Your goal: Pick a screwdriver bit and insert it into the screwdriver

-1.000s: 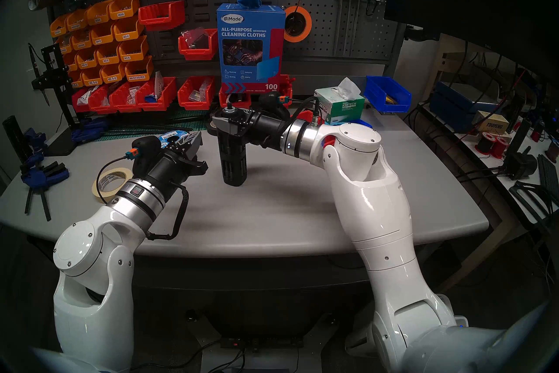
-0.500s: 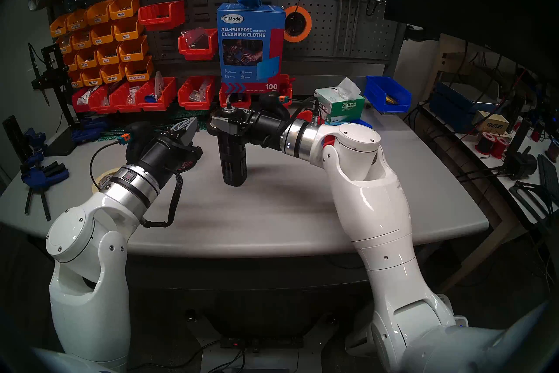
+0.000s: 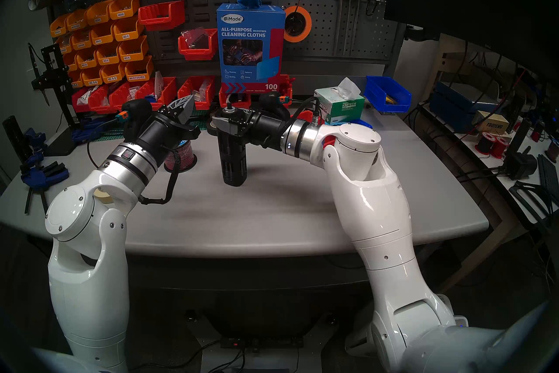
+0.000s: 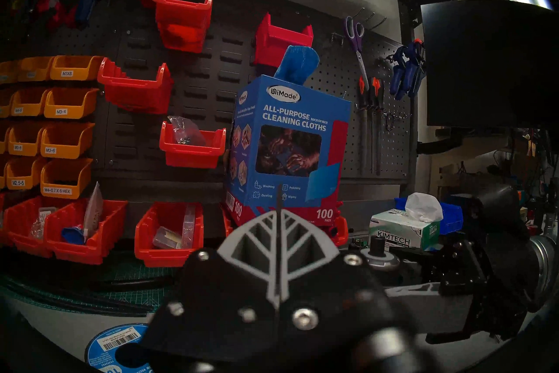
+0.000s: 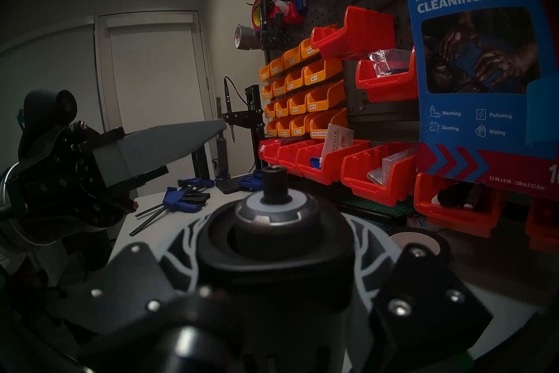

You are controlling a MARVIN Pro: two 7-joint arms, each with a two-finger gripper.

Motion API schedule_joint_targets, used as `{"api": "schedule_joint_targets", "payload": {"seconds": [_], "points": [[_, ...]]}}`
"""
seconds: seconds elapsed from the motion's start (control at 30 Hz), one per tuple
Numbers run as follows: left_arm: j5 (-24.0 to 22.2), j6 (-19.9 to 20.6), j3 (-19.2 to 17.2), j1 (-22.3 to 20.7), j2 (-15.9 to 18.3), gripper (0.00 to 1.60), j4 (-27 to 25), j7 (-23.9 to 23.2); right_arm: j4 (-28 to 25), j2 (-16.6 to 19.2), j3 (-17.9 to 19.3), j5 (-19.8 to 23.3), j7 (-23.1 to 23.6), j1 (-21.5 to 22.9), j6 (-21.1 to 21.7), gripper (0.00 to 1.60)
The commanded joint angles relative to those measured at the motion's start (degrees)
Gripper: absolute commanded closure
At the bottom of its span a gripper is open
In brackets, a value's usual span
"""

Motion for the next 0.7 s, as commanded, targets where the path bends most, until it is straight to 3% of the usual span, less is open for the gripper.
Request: {"api": "schedule_joint_targets", "payload": {"seconds": [0.0,0.1,0.33,0.67], "points": [[-1.7,0.4,-0.5,-6.3,0.6,1.6,-0.5,-0.6,-1.3,-0.2,-0.2,0.0,0.0,0.3,0.3,1.6],[-3.9,3.0,-1.3,-8.2,0.2,1.6,-0.9,-1.5,-1.4,-0.2,-0.3,-0.1,0.0,0.3,0.4,1.6],[-7.0,7.7,-1.3,-6.5,0.3,1.6,-3.5,-3.7,-1.7,-0.1,-0.4,-0.3,-0.4,0.2,0.9,1.6],[-7.8,9.9,-1.1,-5.2,0.0,1.6,-4.7,-4.8,-2.0,0.0,-0.6,-0.5,-0.6,0.5,1.7,1.6]]}}
